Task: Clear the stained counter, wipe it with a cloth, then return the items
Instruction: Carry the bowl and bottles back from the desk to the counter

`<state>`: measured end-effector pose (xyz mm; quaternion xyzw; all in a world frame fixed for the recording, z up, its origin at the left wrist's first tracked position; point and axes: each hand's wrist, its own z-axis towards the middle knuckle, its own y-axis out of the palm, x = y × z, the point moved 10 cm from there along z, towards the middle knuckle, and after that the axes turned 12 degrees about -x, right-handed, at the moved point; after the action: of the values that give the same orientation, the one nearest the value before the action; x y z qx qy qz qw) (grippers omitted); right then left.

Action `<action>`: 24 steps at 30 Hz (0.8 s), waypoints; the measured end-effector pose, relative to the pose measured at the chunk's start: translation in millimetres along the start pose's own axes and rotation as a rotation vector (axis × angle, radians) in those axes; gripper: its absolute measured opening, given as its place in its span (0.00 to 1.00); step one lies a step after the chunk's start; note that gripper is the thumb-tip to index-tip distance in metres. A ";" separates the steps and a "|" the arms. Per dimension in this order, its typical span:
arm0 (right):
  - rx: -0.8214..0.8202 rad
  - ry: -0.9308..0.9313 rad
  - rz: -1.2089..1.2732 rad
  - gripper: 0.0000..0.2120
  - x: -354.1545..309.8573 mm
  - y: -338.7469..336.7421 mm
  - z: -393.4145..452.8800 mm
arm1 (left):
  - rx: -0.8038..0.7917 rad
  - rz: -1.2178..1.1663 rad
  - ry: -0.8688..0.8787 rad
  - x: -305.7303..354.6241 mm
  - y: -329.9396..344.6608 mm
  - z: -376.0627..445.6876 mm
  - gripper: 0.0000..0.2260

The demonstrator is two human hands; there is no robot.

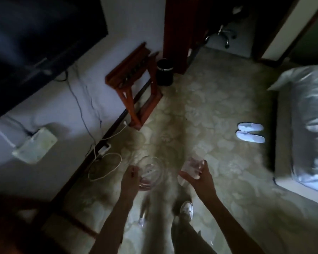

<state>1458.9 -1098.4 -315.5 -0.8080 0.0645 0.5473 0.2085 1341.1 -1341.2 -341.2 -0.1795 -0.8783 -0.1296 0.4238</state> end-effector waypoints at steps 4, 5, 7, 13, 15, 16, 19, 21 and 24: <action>0.096 -0.003 0.013 0.45 -2.6 -102.5 65.1 | -0.101 0.110 -0.010 60.7 94.2 82.3 0.11; 0.120 -0.007 0.022 0.43 -5.4 -127.0 81.6 | -0.122 0.127 -0.005 77.0 114.3 102.7 0.12; 0.152 -0.007 0.042 0.36 -13.6 -168.9 112.4 | -0.132 0.175 -0.010 110.7 149.9 132.4 0.10; 0.282 -0.008 0.131 0.29 -28.0 -278.8 234.4 | -0.191 0.301 0.022 213.9 252.4 245.9 0.09; 0.316 0.009 0.124 0.29 -26.3 -305.0 277.6 | -0.190 0.317 0.007 238.9 274.0 295.1 0.10; 0.327 0.012 0.124 0.29 -26.2 -318.0 301.7 | -0.194 0.310 0.001 251.7 285.8 322.3 0.10; 0.344 0.015 0.125 0.32 -32.7 -355.7 372.6 | -0.229 0.331 -0.022 290.6 323.8 402.9 0.10; 0.364 0.035 0.128 0.34 -45.0 -383.4 417.4 | -0.257 0.362 -0.023 326.5 349.6 447.5 0.09; 0.403 0.033 0.100 0.32 -72.8 -431.9 484.7 | -0.289 0.391 0.000 385.5 392.7 508.2 0.08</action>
<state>1158.2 -519.1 -286.4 -0.7544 0.2162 0.5198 0.3374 931.1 -714.8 -315.2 -0.4050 -0.7990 -0.1695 0.4109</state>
